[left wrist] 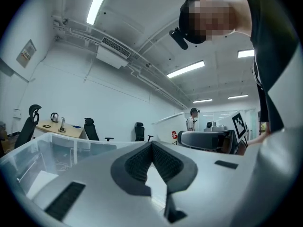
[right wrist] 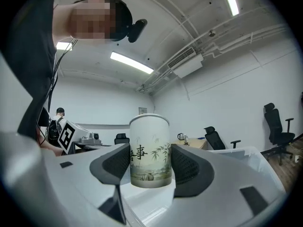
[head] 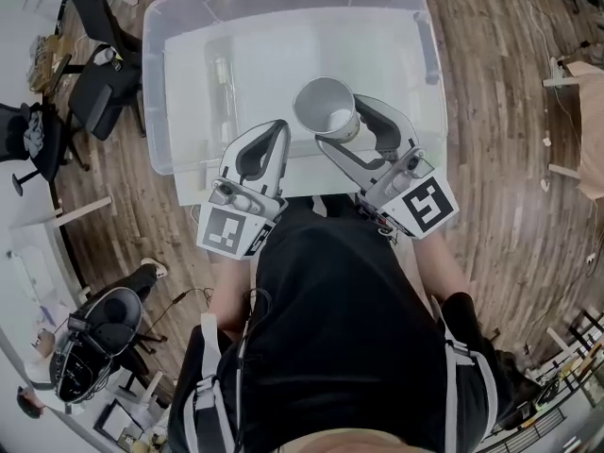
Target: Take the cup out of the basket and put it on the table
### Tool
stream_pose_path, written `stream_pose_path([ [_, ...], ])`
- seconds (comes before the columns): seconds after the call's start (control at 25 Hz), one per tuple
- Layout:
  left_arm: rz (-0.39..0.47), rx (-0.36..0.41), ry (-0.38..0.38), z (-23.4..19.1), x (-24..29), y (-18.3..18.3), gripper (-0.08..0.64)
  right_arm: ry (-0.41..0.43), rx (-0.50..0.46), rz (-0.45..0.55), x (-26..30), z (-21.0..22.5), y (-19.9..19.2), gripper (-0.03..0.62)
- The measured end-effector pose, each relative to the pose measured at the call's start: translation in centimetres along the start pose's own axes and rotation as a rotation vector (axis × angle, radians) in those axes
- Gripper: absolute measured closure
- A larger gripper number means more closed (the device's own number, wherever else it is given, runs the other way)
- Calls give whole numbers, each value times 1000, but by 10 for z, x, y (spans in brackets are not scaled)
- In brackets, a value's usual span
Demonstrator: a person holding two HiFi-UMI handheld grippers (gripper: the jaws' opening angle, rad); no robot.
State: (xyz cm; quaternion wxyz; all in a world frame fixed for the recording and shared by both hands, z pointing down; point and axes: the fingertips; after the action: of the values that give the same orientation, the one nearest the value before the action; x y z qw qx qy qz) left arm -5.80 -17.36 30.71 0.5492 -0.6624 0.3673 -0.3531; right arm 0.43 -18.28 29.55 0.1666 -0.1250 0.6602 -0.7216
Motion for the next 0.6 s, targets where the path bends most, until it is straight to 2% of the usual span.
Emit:
stream_pose_path([
  [0.32, -39, -25, 97, 28, -11, -26, 542, 74, 51, 13, -22, -9, -12, 324],
  [0.6, -22, -20, 96, 49, -41, -29, 543, 73, 21, 28, -39, -31, -9, 324],
])
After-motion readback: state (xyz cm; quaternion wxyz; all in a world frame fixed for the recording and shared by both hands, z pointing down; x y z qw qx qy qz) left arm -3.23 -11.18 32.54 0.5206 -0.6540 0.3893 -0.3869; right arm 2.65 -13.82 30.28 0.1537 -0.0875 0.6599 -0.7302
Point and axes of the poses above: the fingertips, and each gripper's own axes: x forward along the fingers, z to its right, y out of its top, and after that the axes turned 7 degrees about y, right-handed
